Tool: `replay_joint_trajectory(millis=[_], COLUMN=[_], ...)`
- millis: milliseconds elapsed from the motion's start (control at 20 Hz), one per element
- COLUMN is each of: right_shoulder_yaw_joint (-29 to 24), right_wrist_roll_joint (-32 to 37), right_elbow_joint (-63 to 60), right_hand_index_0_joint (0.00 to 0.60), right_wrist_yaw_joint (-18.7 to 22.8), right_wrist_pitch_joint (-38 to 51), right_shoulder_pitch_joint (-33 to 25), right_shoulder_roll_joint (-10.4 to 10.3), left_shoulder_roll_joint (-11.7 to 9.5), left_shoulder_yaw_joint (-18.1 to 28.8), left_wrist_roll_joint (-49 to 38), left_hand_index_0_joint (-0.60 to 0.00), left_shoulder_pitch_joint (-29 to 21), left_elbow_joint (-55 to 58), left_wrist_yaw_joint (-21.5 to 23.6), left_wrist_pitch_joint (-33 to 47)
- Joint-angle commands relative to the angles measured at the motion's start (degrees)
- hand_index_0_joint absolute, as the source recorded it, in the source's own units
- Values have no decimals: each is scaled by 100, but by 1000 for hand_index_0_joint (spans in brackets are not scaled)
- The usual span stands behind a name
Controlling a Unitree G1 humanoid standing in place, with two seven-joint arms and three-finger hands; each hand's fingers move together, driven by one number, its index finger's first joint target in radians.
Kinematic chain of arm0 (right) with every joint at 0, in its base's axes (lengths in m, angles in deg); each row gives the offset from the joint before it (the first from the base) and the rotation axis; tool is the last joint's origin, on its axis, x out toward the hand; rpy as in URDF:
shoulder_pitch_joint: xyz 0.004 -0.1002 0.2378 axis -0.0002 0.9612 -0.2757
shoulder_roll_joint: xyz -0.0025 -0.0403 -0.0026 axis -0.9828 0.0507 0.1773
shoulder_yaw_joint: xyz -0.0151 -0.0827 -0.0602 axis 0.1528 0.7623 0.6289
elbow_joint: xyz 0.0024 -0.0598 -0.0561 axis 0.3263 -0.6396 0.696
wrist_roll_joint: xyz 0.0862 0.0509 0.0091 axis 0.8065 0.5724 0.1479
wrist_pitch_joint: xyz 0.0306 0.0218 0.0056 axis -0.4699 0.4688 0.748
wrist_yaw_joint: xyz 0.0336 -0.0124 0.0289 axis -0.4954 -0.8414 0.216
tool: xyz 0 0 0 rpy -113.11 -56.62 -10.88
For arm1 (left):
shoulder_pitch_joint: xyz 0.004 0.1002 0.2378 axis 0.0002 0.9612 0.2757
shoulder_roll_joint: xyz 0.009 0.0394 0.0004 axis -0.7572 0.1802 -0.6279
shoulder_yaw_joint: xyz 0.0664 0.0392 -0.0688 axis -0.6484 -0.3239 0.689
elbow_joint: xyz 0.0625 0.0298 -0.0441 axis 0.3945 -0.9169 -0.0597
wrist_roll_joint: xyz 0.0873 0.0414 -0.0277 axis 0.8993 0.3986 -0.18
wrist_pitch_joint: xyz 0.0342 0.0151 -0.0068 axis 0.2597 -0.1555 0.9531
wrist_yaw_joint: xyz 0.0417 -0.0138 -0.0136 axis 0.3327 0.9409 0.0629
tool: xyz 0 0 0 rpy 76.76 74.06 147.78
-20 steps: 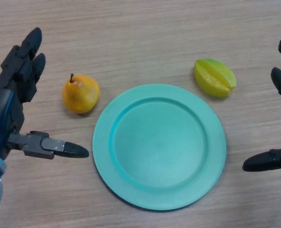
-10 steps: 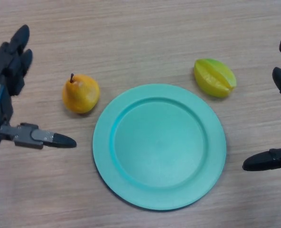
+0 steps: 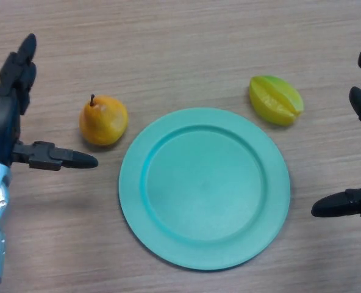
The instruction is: Pick up the yellow pear and place it on the plate
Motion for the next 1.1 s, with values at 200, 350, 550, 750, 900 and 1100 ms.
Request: replay_joint_trajectory(millis=[200, 350, 550, 750, 900, 1100], right_shoulder_yaw_joint=[-258, -285, -270, -289, -323, -352], right_wrist_roll_joint=[-55, -75, -73, -56, -25, -39], right_elbow_joint=[367, 334, 296, 412, 519, 600], right_hand_index_0_joint=[0, 0, 0, 0, 0, 0], right_wrist_yaw_joint=[74, 63, 81, 70, 57, 76], right_wrist_pitch_joint=[847, 863, 932, 804, 695, 720], right_shoulder_pitch_joint=[-121, -171, -159, -95, -62, -37], right_shoulder_roll_joint=[234, 237, 205, 215, 204, 173], left_shoulder_roll_joint=[28, 178, 279, 395, 470, 561], left_shoulder_yaw_joint=[12, -67, -203, -279, -303, -315], left_wrist_roll_joint=[-38, -346, -139, 196, 307, 187], left_hand_index_0_joint=[0, 0, 0, 0, 0, 0], left_shoulder_pitch_joint=[-785, -1029, -1324, -1522, -1633, -1682], left_elbow_joint=[-845, -1375, -1848, -2178, -2329, -2277], left_wrist_yaw_joint=[444, 304, 451, 749, 981, 948], left_wrist_pitch_joint=[1172, 1207, 1199, 1156, 1209, 979])
